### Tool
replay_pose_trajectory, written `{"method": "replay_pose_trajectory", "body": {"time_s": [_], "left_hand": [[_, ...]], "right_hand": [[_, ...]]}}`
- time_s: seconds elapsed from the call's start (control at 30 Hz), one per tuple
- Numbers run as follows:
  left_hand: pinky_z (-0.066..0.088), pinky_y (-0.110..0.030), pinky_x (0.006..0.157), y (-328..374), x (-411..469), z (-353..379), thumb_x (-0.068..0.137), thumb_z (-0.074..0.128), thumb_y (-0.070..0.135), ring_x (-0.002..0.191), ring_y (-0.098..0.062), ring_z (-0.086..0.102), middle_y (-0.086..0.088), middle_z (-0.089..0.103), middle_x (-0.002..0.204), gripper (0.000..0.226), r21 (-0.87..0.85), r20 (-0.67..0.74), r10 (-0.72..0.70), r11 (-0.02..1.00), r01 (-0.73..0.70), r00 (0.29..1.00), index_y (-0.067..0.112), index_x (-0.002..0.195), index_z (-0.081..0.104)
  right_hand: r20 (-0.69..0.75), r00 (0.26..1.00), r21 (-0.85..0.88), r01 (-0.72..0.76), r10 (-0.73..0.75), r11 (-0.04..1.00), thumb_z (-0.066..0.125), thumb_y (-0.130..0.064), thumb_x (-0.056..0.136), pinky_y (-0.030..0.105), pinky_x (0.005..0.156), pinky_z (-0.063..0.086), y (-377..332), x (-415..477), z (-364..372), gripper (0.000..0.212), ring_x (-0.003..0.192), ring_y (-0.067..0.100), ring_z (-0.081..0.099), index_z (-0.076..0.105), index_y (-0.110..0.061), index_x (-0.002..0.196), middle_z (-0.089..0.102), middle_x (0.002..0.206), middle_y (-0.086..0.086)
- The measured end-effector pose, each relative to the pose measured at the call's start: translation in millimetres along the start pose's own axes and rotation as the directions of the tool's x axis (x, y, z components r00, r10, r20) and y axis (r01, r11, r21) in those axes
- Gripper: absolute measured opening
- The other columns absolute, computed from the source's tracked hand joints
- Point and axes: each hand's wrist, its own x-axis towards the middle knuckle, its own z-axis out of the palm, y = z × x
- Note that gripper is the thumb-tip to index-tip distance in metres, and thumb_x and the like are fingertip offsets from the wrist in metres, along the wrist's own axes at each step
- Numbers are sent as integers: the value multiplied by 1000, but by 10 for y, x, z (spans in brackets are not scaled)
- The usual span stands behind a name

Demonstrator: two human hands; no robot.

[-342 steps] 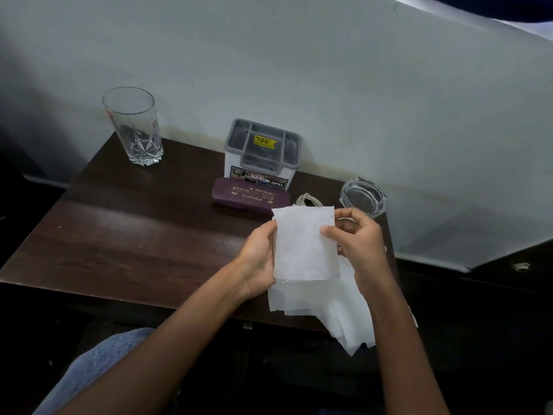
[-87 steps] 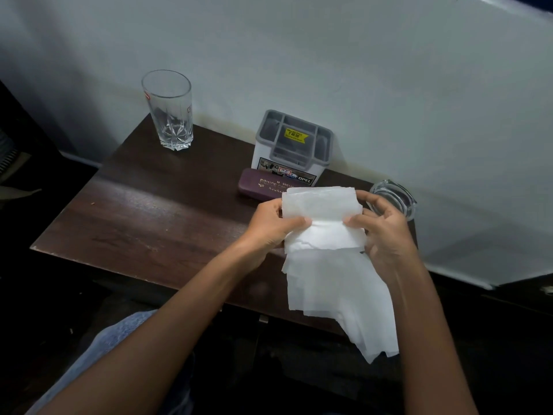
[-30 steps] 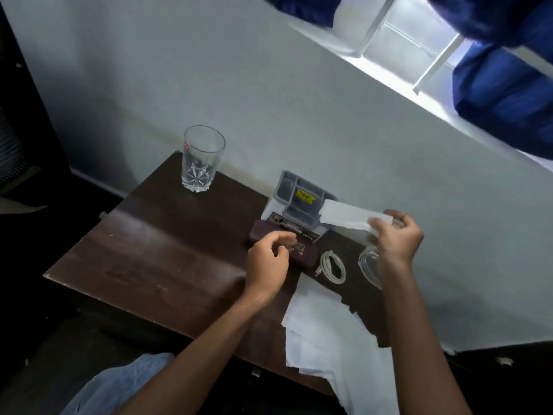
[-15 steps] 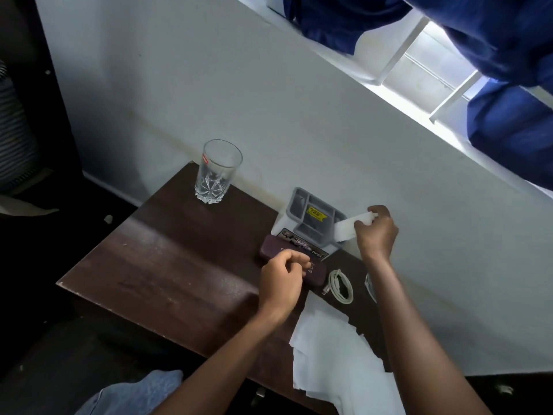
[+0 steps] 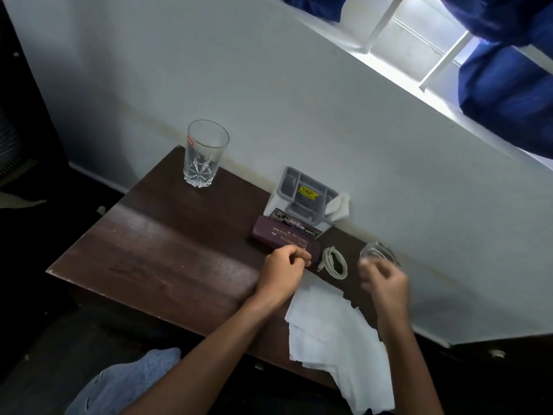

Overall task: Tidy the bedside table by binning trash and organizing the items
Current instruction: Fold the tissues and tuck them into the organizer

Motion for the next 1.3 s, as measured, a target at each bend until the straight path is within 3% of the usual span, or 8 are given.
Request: {"method": "replay_pose_trajectory", "body": {"time_s": [0.17, 0.37, 0.47, 0.8, 0.93, 1.03, 1.17, 1.3], "left_hand": [[50, -30, 92, -80, -98, 117, 88, 49, 9, 98, -12, 63, 6, 69, 105, 27, 276, 196, 3, 960, -58, 981, 21, 101, 69], [43, -35, 91, -248, -135, 141, 87, 55, 26, 112, -24, 50, -1, 57, 119, 30, 754, 76, 122, 643, -138, 990, 24, 117, 59], [42, -35, 89, -303, -119, 142, 86, 57, 30, 107, -23, 53, 0, 61, 114, 28, 807, 67, 186, 568, -163, 980, 25, 114, 59], [43, -34, 84, -320, -120, 164, 88, 54, 22, 97, -20, 58, 1, 65, 102, 13, 802, 72, 233, 564, -195, 970, 20, 97, 64], [42, -34, 80, -276, -97, 172, 90, 51, 22, 92, -19, 52, 4, 58, 95, 8, 670, 30, 227, 718, -189, 973, 19, 90, 59], [48, -27, 74, -145, -61, 180, 88, 52, 11, 72, -12, 48, 7, 51, 74, 16, 231, 6, 97, 968, -96, 995, 22, 76, 51], [53, -45, 85, -31, -56, 142, 90, 49, 7, 78, -17, 49, -1, 49, 72, 20, -162, -6, -36, 986, 35, 999, 18, 74, 51], [53, -51, 83, 9, -71, 109, 88, 50, 4, 69, -15, 47, 1, 45, 63, 18, -137, 2, -30, 990, 30, 1000, 16, 74, 51]], "right_hand": [[75, 984, -130, -152, 162, 980, 59, 2, 82, 30, 68, 48, 563, -422, -154, 21, 76, 26, 64, 66, -15, 74, 69, 80, 9], [105, 990, -354, -51, 94, 934, 55, -5, 86, 25, 71, 40, 600, -263, 30, 21, 82, 18, 58, 70, -7, 101, 66, 90, 4], [106, 989, -331, -62, 103, 941, 53, -3, 84, 26, 71, 40, 576, -216, 62, 25, 83, 18, 56, 68, -9, 103, 61, 87, 2], [51, 985, -120, -156, 163, 980, 56, -5, 85, 33, 79, 51, 577, -110, -101, 15, 88, 21, 63, 69, -12, 88, 66, 87, 3], [48, 985, -62, -162, 165, 985, 57, -5, 83, 37, 80, 53, 544, -122, -78, 17, 87, 24, 66, 66, -19, 78, 67, 84, 3], [56, 982, -10, -182, 182, 983, 57, -11, 84, 42, 79, 55, 515, -138, -32, 17, 84, 24, 66, 62, -24, 73, 69, 85, 5], [152, 944, 214, -322, 294, 922, 51, -30, 94, 35, 67, 54, 392, -155, -22, 21, 73, 23, 64, 62, -12, 93, 68, 86, 17], [342, 894, 440, -426, 291, 791, 51, -38, 93, 41, 78, 54, 270, -164, -44, 28, 87, 28, 65, 61, -15, 106, 68, 98, 18]]}}
